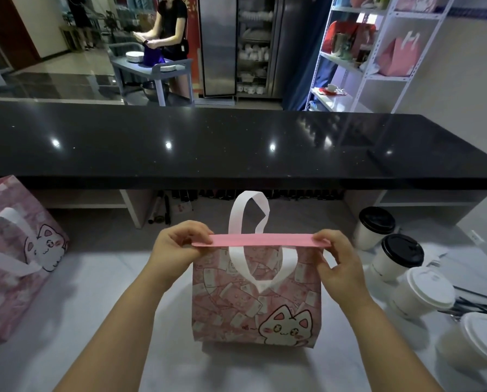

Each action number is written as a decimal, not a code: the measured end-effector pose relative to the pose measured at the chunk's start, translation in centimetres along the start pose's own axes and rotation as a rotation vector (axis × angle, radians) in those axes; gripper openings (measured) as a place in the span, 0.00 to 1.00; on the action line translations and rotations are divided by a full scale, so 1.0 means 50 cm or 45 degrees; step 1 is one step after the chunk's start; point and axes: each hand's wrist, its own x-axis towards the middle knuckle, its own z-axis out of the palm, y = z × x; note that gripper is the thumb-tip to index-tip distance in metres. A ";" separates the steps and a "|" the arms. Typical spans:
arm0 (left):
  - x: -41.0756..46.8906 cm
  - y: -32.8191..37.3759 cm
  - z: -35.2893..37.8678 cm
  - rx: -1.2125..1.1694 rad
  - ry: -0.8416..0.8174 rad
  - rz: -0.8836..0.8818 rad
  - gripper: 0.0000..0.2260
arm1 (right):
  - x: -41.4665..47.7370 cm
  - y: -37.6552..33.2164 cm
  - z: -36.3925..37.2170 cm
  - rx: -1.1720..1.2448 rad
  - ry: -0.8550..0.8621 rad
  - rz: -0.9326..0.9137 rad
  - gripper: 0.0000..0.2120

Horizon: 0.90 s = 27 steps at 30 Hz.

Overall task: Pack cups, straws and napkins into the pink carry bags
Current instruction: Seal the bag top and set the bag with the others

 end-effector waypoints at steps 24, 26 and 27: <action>-0.037 0.083 0.130 1.305 0.082 0.504 0.11 | 0.025 -0.142 0.067 -0.824 -0.179 -0.252 0.13; -0.030 0.091 0.146 1.358 0.055 0.420 0.12 | 0.027 -0.152 0.077 -0.836 -0.226 -0.246 0.09; -0.025 0.094 0.152 1.373 0.034 0.386 0.12 | 0.029 -0.157 0.081 -0.813 -0.260 -0.222 0.08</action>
